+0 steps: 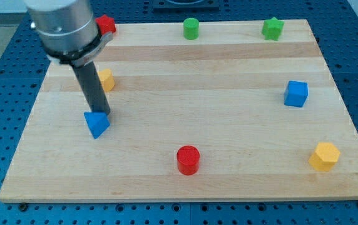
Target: Slide the blue triangle left a bit
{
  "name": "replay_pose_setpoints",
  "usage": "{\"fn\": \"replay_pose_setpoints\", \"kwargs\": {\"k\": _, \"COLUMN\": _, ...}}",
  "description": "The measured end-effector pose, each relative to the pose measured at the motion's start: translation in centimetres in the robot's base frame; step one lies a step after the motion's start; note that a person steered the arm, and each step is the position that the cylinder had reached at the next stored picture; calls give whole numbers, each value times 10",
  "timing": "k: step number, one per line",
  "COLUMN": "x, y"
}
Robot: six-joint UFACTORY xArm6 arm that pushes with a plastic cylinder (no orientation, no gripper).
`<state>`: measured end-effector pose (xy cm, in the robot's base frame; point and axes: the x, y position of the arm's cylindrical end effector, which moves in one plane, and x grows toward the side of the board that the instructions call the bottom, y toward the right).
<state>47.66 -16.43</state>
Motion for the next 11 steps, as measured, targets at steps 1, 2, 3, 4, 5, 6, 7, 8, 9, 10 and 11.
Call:
{"fn": "replay_pose_setpoints", "kwargs": {"k": 1, "x": 32, "y": 0}}
{"fn": "replay_pose_setpoints", "kwargs": {"k": 2, "x": 62, "y": -2}}
{"fn": "replay_pose_setpoints", "kwargs": {"k": 3, "x": 65, "y": 0}}
{"fn": "replay_pose_setpoints", "kwargs": {"k": 4, "x": 65, "y": 20}}
{"fn": "replay_pose_setpoints", "kwargs": {"k": 5, "x": 75, "y": 39}}
{"fn": "replay_pose_setpoints", "kwargs": {"k": 6, "x": 92, "y": 43}}
{"fn": "replay_pose_setpoints", "kwargs": {"k": 7, "x": 93, "y": 27}}
{"fn": "replay_pose_setpoints", "kwargs": {"k": 8, "x": 93, "y": 6}}
{"fn": "replay_pose_setpoints", "kwargs": {"k": 9, "x": 92, "y": -4}}
{"fn": "replay_pose_setpoints", "kwargs": {"k": 10, "x": 40, "y": 14}}
{"fn": "replay_pose_setpoints", "kwargs": {"k": 11, "x": -19, "y": 37}}
